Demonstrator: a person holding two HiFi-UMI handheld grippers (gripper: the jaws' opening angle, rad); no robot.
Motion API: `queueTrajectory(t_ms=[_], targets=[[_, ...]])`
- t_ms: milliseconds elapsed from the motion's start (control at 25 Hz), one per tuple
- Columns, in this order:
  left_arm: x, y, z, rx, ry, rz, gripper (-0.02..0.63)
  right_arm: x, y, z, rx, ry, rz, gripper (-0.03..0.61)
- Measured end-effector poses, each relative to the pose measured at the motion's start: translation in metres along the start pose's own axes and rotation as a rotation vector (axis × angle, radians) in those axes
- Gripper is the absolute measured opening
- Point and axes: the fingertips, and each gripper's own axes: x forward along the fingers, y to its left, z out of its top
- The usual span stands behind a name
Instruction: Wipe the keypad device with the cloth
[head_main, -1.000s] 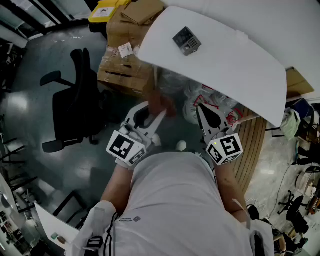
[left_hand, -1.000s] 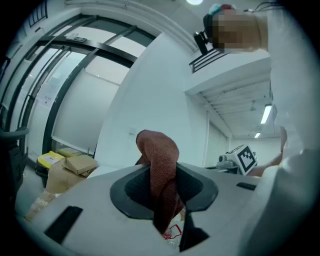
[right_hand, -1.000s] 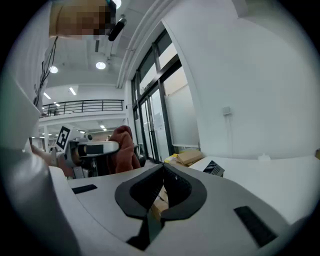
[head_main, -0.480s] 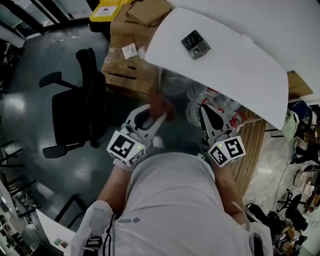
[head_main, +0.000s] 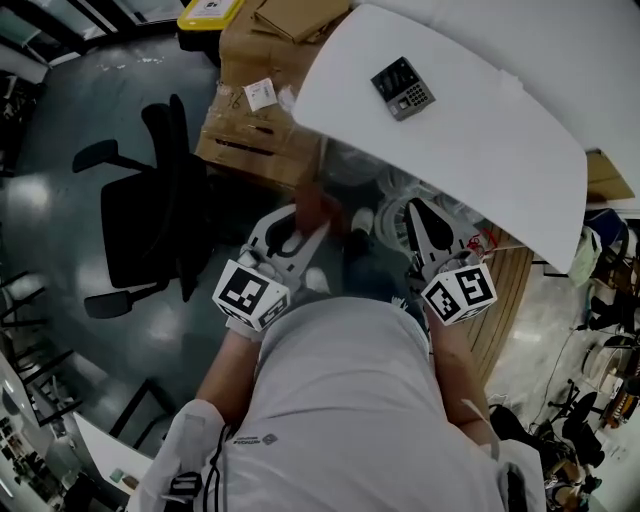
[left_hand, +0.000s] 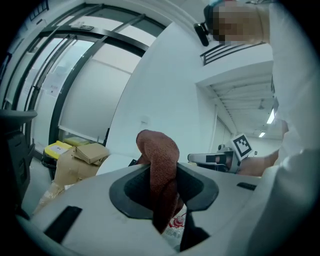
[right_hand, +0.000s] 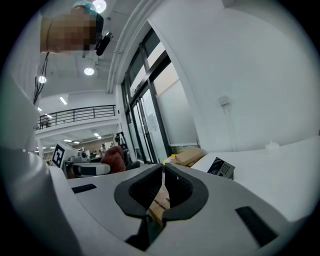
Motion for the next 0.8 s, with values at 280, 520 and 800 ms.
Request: queueTrajectory(t_ms=[280,520,800], targets=[[0.066,0.042,0.019,-0.004,0.036,0.041,0.126,0.054,-0.062,0.024,0.037,-0.002,0.018,0.028],[0.132,0.075,0.037,0.012,0.065,0.051,0.127,0.092,-0.122,0.039,0.056,0.028,0.022,0.028],[0.199,0.103,0.044,0.027,0.100,0.078,0.129,0.118,-0.183,0.050,0.072,0.053,0.033,0.029]])
